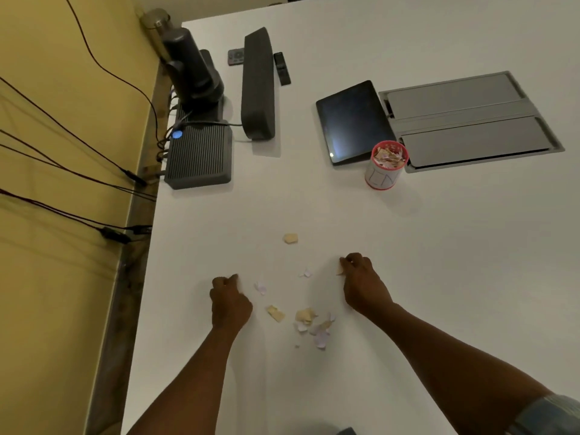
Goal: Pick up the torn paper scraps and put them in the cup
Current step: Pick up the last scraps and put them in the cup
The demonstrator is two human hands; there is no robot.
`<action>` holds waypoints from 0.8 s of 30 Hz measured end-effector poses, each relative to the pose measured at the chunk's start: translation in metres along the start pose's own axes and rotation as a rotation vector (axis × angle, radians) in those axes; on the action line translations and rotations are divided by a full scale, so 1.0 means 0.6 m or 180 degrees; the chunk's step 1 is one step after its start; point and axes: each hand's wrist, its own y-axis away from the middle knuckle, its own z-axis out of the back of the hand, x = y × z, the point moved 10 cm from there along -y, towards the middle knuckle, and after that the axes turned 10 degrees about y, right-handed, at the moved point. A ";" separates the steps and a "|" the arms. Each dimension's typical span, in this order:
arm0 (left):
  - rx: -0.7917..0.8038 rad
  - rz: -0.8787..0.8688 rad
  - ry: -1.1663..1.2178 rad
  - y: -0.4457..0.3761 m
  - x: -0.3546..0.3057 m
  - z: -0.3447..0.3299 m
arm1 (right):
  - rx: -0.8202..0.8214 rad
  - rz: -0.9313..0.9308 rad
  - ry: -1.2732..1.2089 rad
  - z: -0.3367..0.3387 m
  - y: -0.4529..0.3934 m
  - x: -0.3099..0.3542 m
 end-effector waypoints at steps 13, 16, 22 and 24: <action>0.0736 -0.1120 0.0295 0.049 -0.127 -0.117 | 0.0197 0.0679 -0.0239 -0.003 -0.032 0.118; 0.0479 -0.1117 0.0387 0.033 -0.123 -0.084 | -0.0026 0.0565 -0.0243 0.032 -0.088 0.115; 0.0480 -0.0894 0.0282 0.018 -0.062 -0.056 | 0.0406 0.1128 0.0488 0.015 -0.151 0.164; 0.0488 -0.0872 0.0290 0.025 -0.046 -0.054 | 0.0541 0.1403 0.0730 0.002 -0.151 0.180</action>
